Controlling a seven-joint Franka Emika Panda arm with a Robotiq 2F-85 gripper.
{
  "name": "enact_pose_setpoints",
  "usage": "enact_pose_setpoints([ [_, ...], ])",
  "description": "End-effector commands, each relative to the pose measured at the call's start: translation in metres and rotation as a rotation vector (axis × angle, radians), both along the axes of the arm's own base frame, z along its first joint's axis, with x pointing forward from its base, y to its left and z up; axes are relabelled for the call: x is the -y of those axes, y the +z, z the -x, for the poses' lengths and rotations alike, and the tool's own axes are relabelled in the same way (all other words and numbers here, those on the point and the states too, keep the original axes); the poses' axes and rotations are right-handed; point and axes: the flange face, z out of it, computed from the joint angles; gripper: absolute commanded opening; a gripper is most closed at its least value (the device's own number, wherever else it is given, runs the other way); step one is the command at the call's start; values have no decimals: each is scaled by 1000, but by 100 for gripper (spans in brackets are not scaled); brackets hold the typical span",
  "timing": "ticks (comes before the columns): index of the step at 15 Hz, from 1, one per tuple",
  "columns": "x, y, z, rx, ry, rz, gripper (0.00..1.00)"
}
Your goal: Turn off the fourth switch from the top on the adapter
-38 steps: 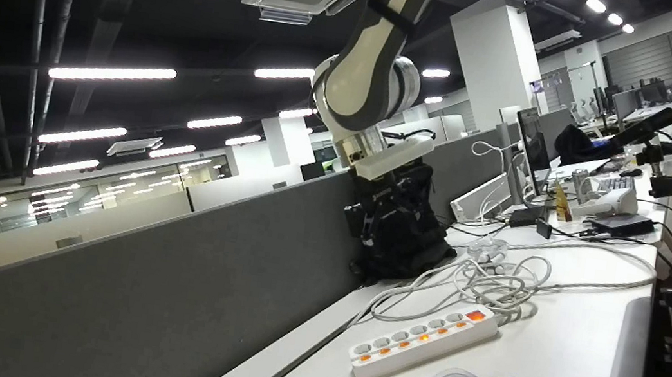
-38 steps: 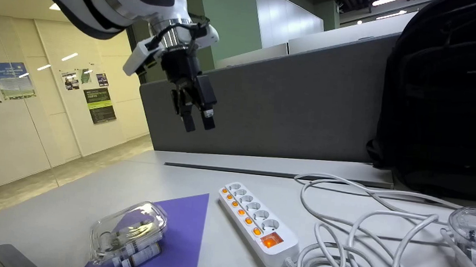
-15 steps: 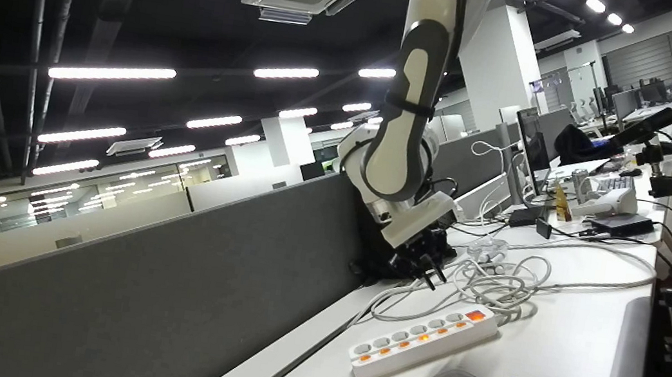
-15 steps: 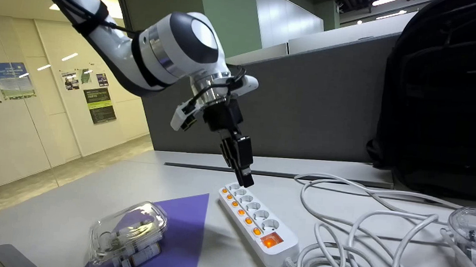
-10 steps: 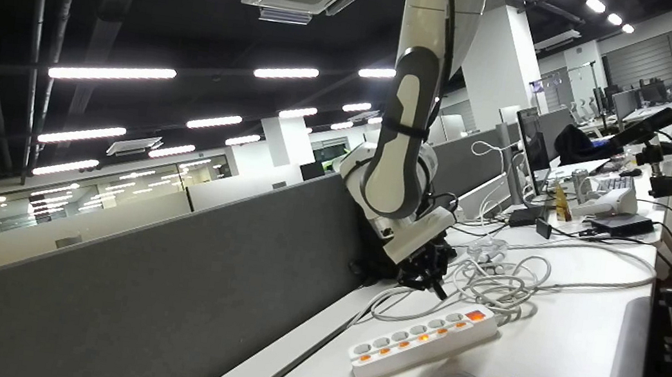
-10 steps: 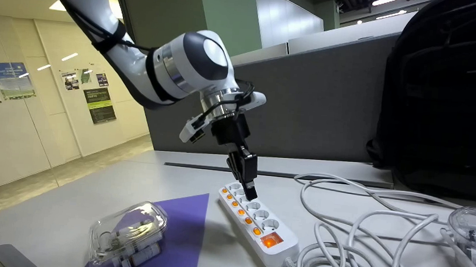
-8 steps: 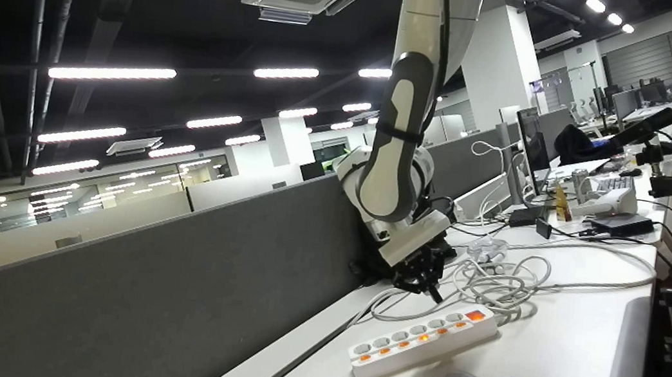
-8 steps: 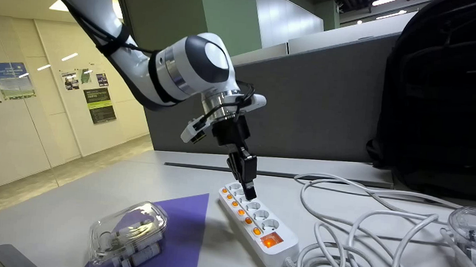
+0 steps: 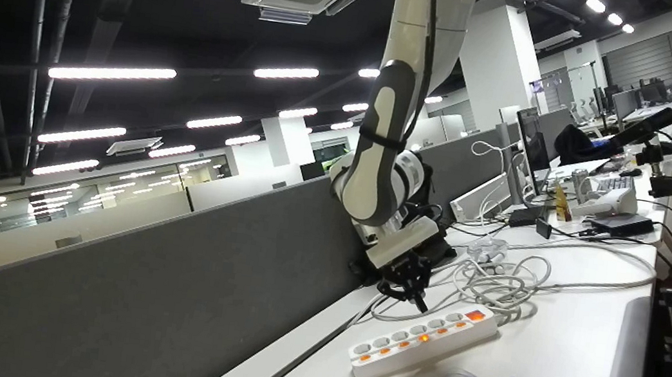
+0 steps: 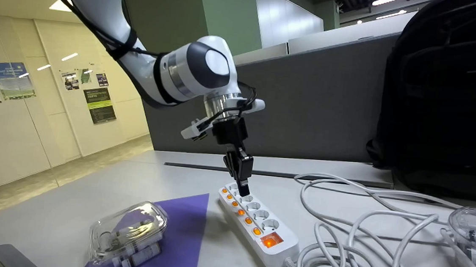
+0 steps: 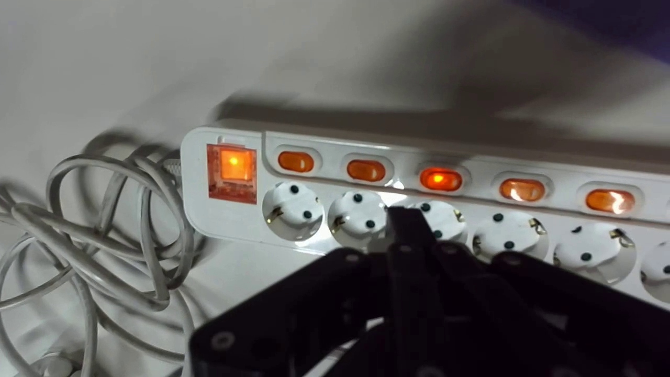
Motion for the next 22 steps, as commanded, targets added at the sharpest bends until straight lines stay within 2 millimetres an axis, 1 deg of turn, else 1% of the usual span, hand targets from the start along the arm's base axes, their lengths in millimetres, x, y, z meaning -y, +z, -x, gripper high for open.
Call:
enact_pose_setpoints([
  [1,0,0,-1,0,1,0,1],
  [4,-2,0,0,7,5,23,0],
  [9,-20,-20,4,-22,56,40,0],
  [12,-26,-27,4,-16,66,45,0],
  [14,-25,-30,5,-11,67,46,0],
  [22,-12,-43,11,-35,35,45,0],
])
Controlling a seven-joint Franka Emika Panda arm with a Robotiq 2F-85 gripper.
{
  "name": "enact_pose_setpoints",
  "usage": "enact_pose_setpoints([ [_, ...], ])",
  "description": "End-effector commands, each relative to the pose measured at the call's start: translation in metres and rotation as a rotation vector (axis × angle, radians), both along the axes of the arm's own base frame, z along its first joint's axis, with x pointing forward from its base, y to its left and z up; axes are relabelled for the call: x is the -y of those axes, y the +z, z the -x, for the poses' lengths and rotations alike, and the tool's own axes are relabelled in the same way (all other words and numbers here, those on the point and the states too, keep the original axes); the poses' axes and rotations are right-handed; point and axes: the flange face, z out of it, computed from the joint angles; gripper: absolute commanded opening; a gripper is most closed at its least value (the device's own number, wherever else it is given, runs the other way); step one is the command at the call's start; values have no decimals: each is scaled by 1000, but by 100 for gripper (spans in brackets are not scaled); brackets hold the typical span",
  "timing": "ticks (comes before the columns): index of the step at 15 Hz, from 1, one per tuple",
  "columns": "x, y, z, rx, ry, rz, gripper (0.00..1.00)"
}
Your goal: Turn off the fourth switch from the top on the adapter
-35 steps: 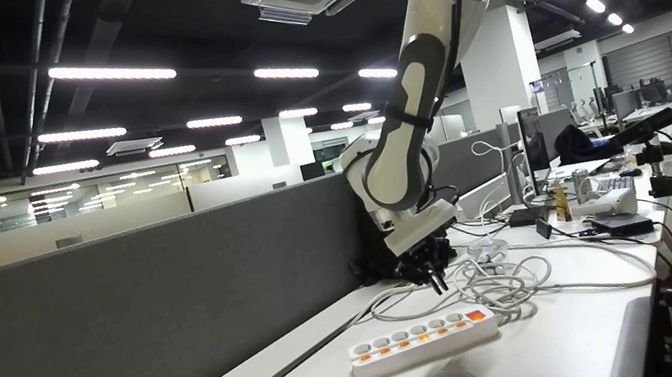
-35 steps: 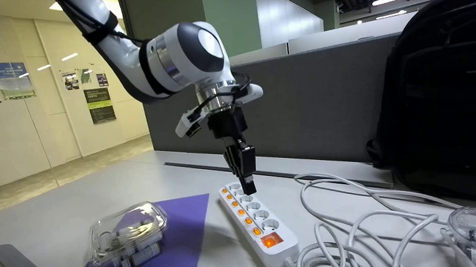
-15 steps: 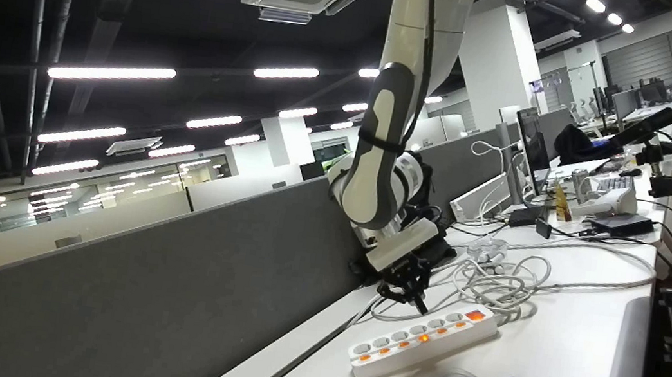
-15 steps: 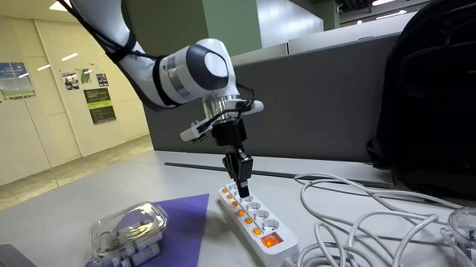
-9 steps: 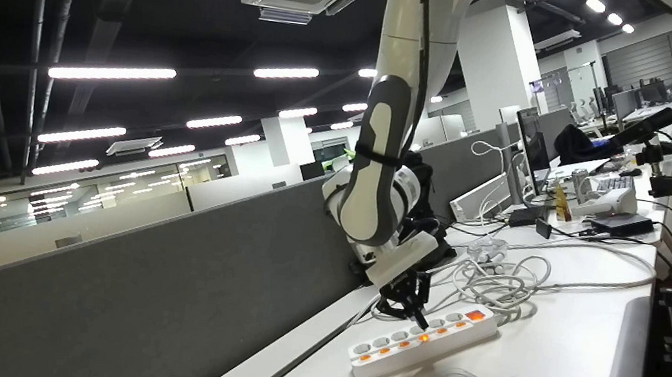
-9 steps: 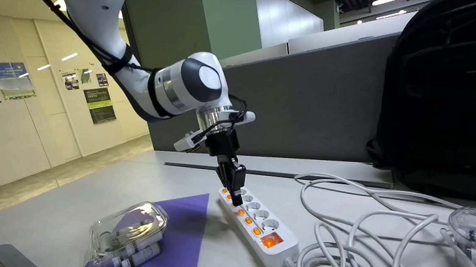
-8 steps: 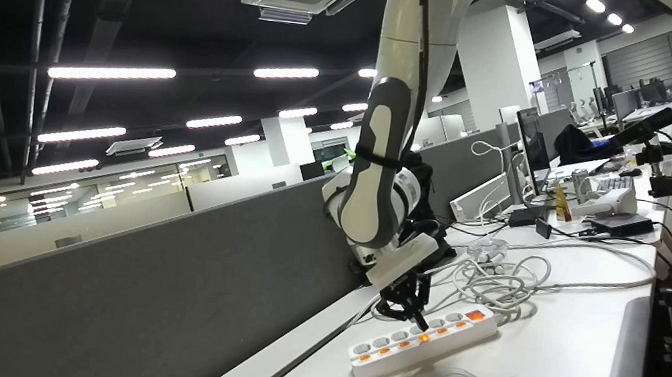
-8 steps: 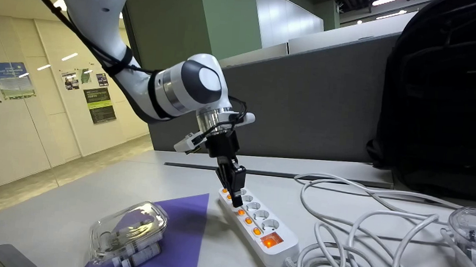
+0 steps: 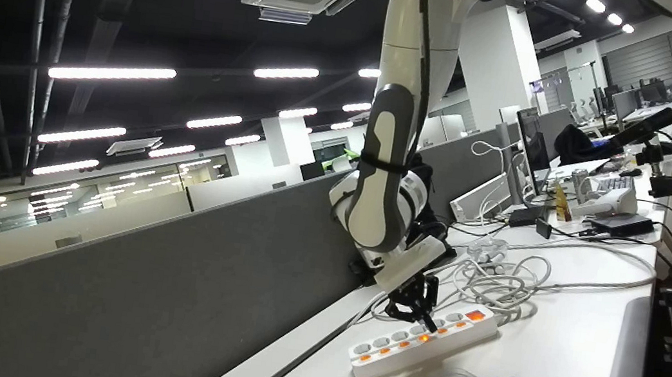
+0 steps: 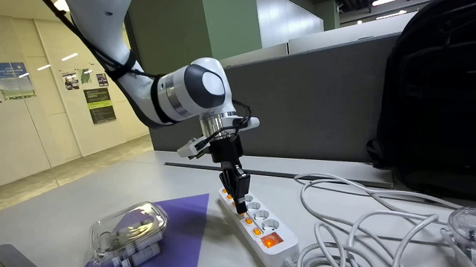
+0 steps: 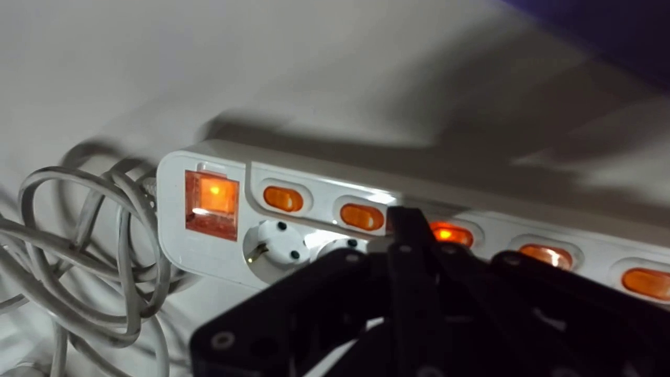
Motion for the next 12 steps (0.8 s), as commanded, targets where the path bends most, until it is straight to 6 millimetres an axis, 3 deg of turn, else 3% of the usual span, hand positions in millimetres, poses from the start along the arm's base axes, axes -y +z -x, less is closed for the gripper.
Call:
enact_pose_setpoints([
  [1,3,-4,1,5,-24,4,0],
  [12,3,0,-3,33,-20,-3,0],
])
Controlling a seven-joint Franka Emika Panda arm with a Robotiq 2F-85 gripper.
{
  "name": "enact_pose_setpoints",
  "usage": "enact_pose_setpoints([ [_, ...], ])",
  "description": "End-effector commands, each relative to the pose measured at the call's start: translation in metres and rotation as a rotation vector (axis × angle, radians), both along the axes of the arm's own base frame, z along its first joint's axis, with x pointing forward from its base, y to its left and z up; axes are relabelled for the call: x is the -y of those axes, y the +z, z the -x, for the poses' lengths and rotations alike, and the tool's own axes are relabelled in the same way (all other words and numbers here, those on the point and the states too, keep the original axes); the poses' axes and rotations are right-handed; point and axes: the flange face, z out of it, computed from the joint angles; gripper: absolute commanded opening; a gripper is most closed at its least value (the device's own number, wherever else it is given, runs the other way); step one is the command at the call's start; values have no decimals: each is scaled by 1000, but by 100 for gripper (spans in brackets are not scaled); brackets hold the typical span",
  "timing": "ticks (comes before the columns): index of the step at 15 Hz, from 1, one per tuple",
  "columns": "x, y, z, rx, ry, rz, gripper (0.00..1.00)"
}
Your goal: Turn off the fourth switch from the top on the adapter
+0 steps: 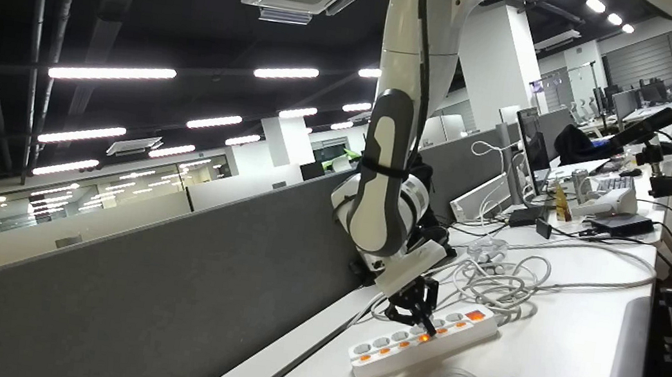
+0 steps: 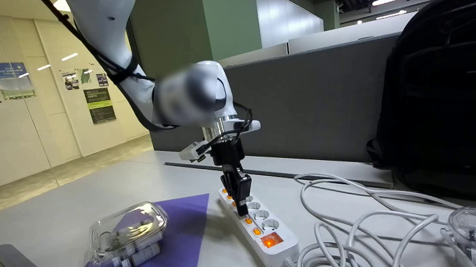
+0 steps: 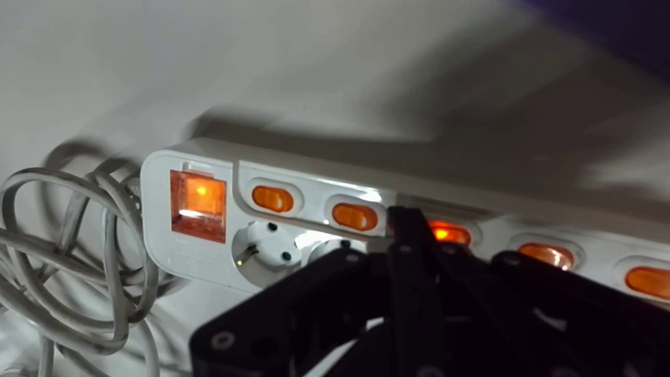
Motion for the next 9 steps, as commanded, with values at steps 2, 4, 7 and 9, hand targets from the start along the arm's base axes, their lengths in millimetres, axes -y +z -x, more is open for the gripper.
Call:
enact_pose_setpoints([
  [2,2,6,-2,19,-13,0,0],
  [4,1,7,-3,22,-10,-2,0],
  [7,-3,12,-5,40,3,-3,0],
  [9,-6,15,-7,53,10,-4,0],
])
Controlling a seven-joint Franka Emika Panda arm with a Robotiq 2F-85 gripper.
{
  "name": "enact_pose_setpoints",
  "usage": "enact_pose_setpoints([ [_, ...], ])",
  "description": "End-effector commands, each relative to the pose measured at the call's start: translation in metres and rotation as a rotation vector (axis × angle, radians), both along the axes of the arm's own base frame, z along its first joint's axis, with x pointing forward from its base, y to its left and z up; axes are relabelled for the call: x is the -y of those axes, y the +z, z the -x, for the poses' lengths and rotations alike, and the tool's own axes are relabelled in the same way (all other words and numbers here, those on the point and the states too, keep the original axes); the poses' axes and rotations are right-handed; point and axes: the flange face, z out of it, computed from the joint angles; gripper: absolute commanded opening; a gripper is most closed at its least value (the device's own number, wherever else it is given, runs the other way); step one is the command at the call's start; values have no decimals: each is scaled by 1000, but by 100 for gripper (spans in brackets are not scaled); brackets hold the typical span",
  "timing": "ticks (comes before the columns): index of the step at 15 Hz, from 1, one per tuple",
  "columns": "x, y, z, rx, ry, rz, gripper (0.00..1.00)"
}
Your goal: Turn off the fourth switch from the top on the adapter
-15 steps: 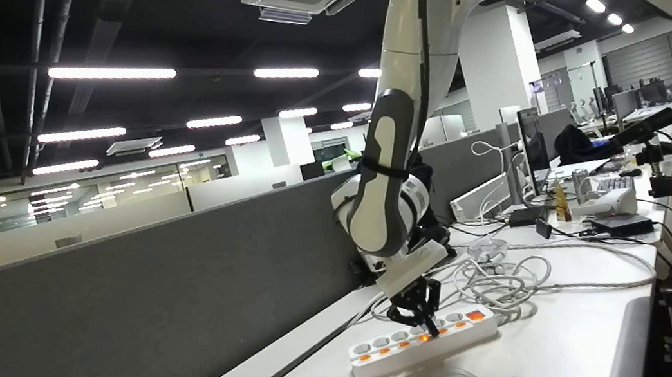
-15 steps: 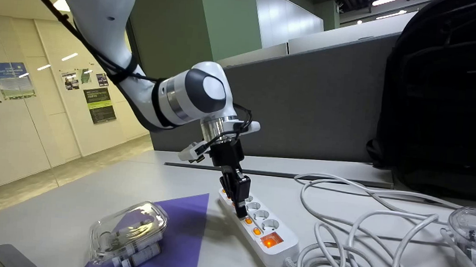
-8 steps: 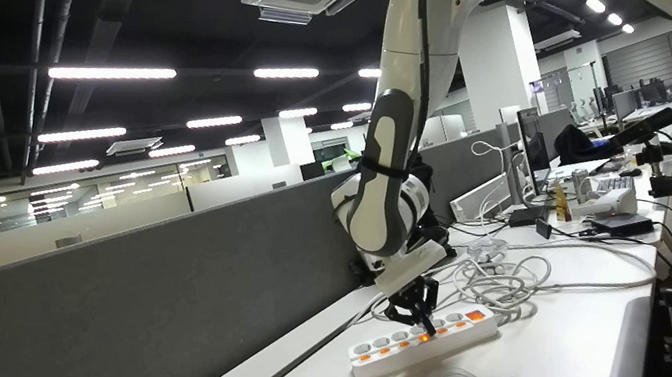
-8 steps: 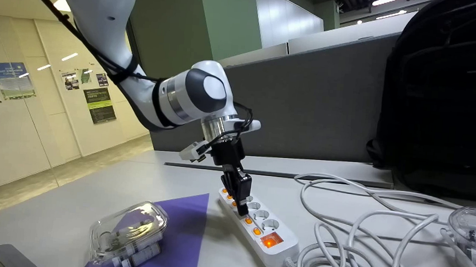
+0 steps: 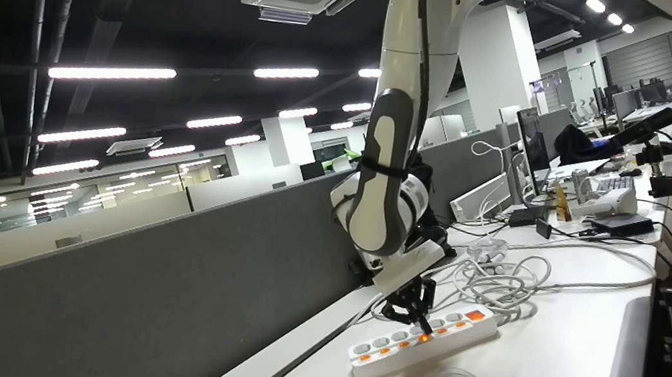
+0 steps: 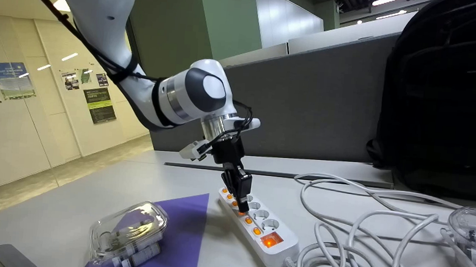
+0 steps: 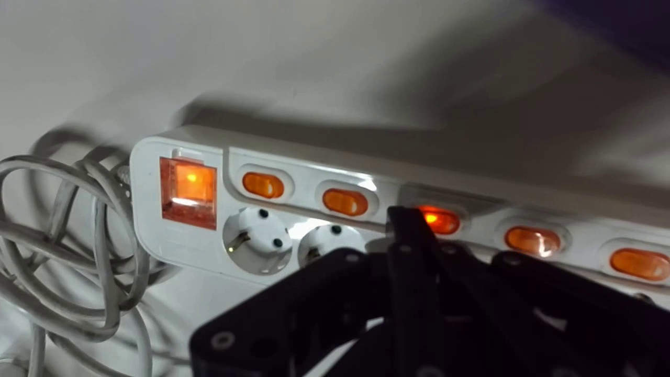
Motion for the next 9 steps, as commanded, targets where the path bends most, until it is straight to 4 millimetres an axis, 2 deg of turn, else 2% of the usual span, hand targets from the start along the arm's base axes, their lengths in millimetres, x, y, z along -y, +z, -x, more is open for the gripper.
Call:
enact_pose_setpoints([
  [1,-5,12,-4,30,6,-2,0],
  [9,-6,8,-2,22,4,-2,0],
])
